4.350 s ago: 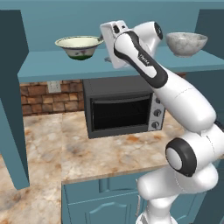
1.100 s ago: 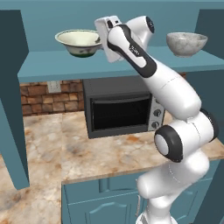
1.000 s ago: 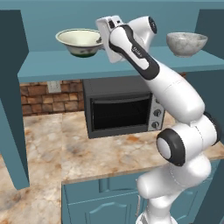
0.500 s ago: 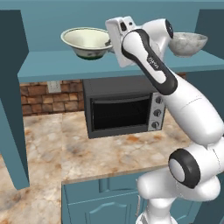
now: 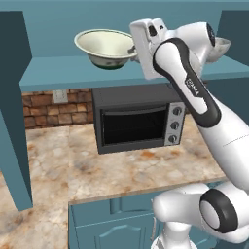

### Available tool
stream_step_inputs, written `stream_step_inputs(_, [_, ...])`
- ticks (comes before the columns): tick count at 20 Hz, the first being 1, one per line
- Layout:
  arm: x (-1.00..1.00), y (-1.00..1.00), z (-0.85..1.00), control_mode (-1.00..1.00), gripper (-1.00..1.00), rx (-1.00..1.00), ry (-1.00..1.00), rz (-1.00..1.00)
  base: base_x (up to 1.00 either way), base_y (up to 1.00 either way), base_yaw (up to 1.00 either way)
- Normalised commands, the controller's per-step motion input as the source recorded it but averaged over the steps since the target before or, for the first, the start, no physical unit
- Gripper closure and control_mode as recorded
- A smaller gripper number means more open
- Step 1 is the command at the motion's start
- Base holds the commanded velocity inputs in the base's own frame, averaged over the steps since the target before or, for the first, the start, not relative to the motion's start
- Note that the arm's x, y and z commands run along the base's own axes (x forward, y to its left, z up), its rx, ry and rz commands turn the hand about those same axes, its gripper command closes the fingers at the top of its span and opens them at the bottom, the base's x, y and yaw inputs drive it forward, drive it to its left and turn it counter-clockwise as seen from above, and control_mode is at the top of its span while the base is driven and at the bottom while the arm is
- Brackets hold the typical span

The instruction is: Move the bowls from the cabinet to the plates on the dining table.

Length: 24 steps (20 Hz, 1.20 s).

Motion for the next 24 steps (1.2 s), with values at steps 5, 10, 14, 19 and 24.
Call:
stream_step_inputs(5, [-0.67,-0.21,0.22,-1.00,1.00,-0.03,0.00,0.00,0.00,0.00,0.00])
stream_step_inputs(10, [-0.69,-0.23,0.18,-1.00,1.00,-0.04,0.00,0.00,0.00,0.00,0.00])
stream_step_inputs(14, [-0.75,-0.25,0.07,-1.00,1.00,-0.03,0.00,-0.01,0.00,0.00,0.00])
stream_step_inputs(19, [-0.82,-0.26,0.00,-1.00,1.00,-0.01,0.00,-0.02,0.00,0.00,0.00])
stream_step_inputs(24, [-0.85,-0.26,-0.09,-1.00,1.00,0.00,0.00,-0.02,0.00,0.00,0.00])
